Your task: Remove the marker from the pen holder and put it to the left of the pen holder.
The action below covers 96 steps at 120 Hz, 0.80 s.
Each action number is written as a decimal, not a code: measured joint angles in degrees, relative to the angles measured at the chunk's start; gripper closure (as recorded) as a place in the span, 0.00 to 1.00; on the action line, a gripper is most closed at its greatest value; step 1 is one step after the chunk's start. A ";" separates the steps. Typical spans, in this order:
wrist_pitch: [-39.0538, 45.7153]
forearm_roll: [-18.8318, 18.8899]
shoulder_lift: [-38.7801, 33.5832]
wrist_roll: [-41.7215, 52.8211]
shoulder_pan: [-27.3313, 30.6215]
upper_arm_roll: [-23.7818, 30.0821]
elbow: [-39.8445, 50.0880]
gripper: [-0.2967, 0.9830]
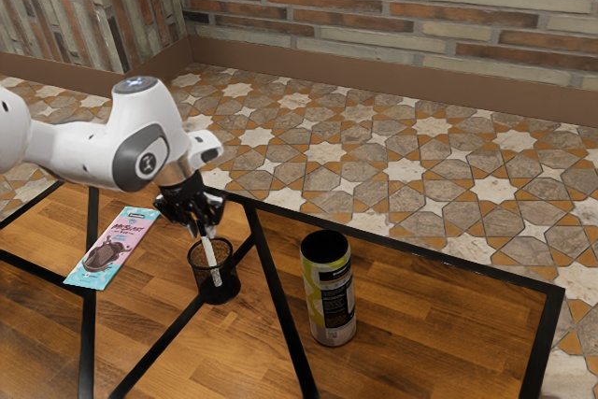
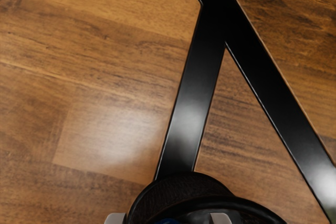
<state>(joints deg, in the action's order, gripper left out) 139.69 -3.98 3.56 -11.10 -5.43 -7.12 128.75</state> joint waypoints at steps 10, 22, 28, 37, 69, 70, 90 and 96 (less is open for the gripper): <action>0.56 0.00 -0.08 0.00 -0.01 0.00 0.09 0.71; 1.26 0.02 -0.10 -0.01 -0.10 0.03 0.04 0.75; 1.64 0.07 -0.10 -0.06 -0.15 0.02 0.03 0.77; 2.08 0.31 -0.11 -0.30 -0.16 0.00 0.03 0.79; 2.56 2.20 -2.83 -1.97 -0.69 -0.24 -0.69 0.83; 2.55 2.34 -3.08 -2.03 -0.77 -0.29 -0.71 0.83; 1.57 5.47 -7.12 -3.21 -0.40 0.76 -2.40 0.84; 0.99 6.44 -8.51 -3.53 -0.55 0.74 -2.91 0.84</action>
<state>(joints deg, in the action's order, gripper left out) 140.68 2.47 -4.95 -14.63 -5.98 -6.38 125.84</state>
